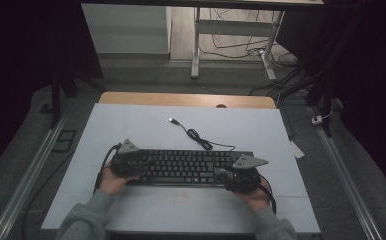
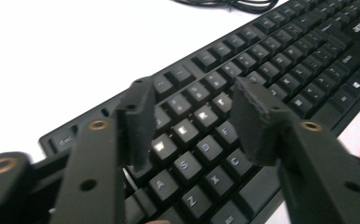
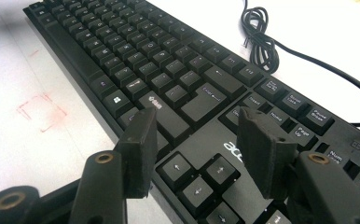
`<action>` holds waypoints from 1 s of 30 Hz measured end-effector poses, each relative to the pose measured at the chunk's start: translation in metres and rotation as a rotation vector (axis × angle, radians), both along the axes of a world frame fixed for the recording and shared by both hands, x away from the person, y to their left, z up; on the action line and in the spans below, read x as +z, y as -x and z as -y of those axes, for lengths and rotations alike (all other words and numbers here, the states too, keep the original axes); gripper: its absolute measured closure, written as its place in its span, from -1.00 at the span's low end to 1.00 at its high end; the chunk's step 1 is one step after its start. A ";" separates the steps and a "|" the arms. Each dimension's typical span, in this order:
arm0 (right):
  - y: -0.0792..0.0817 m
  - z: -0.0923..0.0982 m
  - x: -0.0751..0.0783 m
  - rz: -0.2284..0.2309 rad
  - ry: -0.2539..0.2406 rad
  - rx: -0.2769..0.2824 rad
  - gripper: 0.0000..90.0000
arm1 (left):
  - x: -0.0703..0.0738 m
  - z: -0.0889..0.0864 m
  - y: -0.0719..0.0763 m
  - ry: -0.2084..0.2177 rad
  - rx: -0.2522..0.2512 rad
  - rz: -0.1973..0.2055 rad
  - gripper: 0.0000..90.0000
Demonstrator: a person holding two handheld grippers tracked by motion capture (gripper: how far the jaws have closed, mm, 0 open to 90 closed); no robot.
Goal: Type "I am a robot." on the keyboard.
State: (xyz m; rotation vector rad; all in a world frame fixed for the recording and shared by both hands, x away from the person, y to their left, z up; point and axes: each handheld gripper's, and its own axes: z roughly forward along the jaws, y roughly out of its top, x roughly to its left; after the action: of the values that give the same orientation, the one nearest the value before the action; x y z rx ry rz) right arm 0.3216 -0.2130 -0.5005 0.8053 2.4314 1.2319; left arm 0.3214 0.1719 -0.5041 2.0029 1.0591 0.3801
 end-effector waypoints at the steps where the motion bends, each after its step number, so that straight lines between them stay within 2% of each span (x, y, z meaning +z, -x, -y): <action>1: 0.000 0.000 0.000 0.000 0.003 0.002 0.07 | 0.000 0.002 0.000 0.001 -0.005 0.002 0.26; 8: -0.001 0.000 -0.001 0.001 0.014 -0.005 0.07 | -0.002 0.014 -0.003 -0.005 -0.057 0.003 0.78; 11: -0.002 -0.001 -0.001 -0.001 0.013 0.002 0.07 | -0.003 0.018 -0.005 -0.012 -0.076 -0.005 0.93; 19: -0.001 -0.002 -0.001 0.004 0.015 0.006 0.07 | -0.006 0.031 -0.011 -0.041 -0.102 -0.018 0.96; 30: -0.001 -0.003 -0.001 0.016 0.027 0.008 0.07 | -0.013 0.037 -0.015 -0.062 -0.094 -0.042 0.95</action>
State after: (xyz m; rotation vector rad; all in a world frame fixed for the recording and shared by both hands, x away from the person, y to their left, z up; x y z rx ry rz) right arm 0.3223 -0.2103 -0.5017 0.7762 2.4355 1.2016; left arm 0.3366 0.1347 -0.5172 2.1153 0.9860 0.3257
